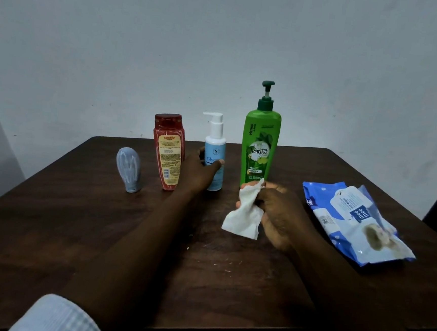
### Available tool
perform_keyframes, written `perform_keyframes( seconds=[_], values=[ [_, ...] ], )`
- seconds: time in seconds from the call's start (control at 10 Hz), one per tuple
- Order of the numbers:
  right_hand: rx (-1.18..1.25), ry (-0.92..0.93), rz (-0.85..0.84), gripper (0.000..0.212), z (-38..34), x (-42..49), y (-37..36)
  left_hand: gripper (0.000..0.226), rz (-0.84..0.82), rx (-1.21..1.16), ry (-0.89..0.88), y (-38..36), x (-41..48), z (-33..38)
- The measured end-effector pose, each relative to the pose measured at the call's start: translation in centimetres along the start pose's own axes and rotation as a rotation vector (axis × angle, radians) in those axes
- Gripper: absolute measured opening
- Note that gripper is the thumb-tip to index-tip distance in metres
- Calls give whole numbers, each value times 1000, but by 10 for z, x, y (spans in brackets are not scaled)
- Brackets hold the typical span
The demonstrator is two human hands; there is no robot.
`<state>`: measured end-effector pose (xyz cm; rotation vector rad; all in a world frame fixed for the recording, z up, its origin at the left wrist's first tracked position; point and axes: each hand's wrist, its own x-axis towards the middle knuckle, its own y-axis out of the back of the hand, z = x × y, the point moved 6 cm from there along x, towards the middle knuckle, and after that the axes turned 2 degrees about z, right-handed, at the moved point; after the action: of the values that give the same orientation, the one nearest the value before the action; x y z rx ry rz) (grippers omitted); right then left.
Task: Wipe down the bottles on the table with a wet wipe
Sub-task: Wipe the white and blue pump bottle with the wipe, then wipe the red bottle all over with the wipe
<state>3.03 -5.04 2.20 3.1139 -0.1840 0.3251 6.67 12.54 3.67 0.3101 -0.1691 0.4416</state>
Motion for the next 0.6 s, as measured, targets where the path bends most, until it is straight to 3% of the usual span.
perform_keyframes(
  seconds=[0.1,0.3,0.4,0.5,0.6],
  values=[
    [152,-279,-201,23,2,-1,3,58,2,4,-25,1,-2,4],
    [220,-258,-264,25,-4,-4,-1,65,139,-49,-18,19,-28,23],
    [250,-258,-256,20,-9,-4,-4,36,80,-171,-56,27,-65,39],
    [322,-298,-234,22,-11,-4,-11,37,-33,-215,-39,26,-102,35],
    [411,-348,-215,26,-12,-10,-20,61,-67,-131,51,28,-117,14]
  ],
)
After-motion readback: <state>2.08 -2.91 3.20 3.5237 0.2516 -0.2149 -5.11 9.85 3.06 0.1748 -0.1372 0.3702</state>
